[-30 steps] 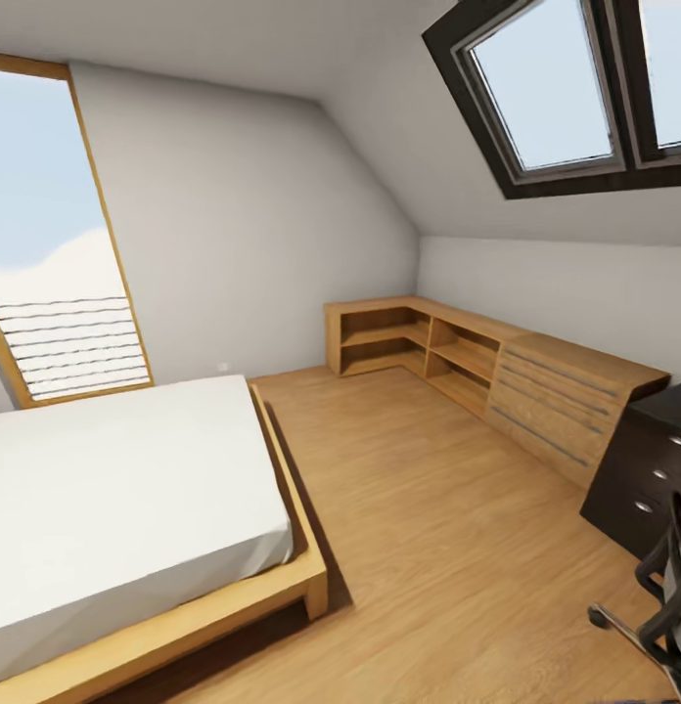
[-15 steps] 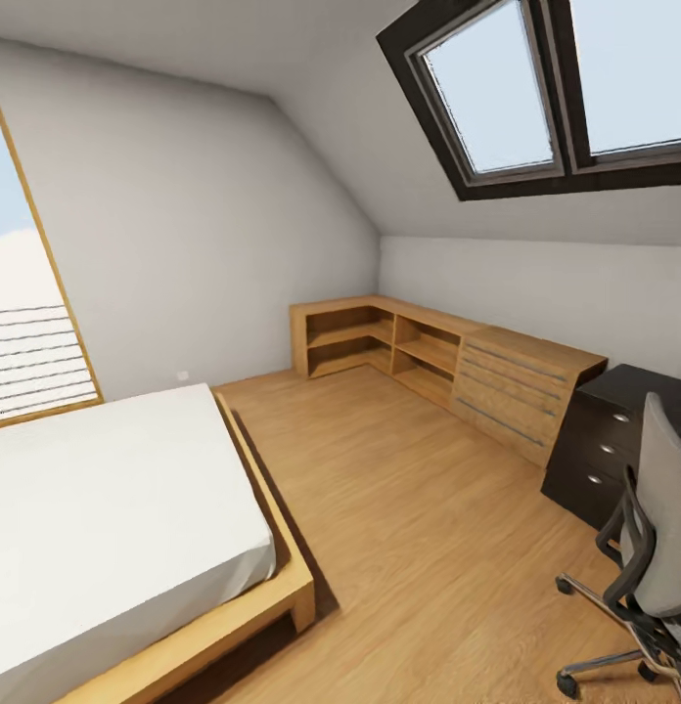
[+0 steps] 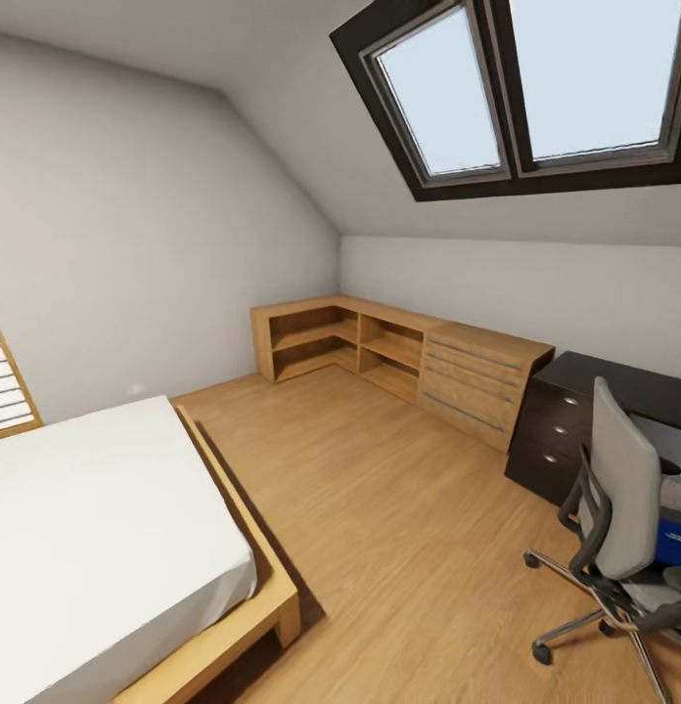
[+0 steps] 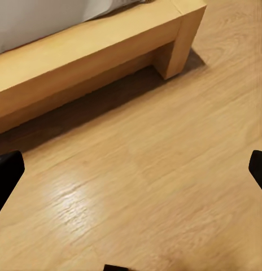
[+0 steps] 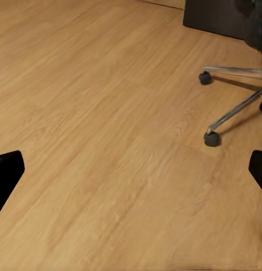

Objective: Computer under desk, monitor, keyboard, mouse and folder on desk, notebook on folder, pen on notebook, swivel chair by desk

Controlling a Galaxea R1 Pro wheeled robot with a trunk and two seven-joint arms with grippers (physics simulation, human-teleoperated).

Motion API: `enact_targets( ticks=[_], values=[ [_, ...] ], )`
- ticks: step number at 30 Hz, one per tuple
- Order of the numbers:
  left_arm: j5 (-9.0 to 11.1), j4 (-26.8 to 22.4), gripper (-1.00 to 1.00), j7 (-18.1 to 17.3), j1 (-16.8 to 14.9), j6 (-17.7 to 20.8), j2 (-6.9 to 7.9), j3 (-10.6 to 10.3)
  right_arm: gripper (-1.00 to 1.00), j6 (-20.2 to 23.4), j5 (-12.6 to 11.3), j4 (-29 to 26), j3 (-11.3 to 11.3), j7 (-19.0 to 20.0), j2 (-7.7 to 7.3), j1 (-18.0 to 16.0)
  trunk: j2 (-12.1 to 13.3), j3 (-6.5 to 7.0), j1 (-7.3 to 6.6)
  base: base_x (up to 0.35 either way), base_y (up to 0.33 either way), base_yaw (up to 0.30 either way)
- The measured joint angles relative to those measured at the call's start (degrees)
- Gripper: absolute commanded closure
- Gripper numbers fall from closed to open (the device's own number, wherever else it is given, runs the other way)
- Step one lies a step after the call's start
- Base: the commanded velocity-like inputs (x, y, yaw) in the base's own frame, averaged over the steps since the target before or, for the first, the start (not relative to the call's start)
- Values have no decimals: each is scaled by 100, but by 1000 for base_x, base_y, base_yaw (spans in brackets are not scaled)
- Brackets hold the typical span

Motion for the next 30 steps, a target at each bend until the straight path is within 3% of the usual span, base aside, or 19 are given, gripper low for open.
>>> enact_targets(
  ticks=[6, 30],
  values=[
    [-10, 0, -100, -5, 0, 1, -6, -6, -100, 0, -122, 0, 3, 6, -13, 0, 0, 0, 0, 4, 12, -285],
    [9, -1, -100, 49, 0, 1, -41, -1, -100, -1, -155, 15, 3, 9, -10, 0, 0, 0, 0, 0, 1, -287]
  ],
)
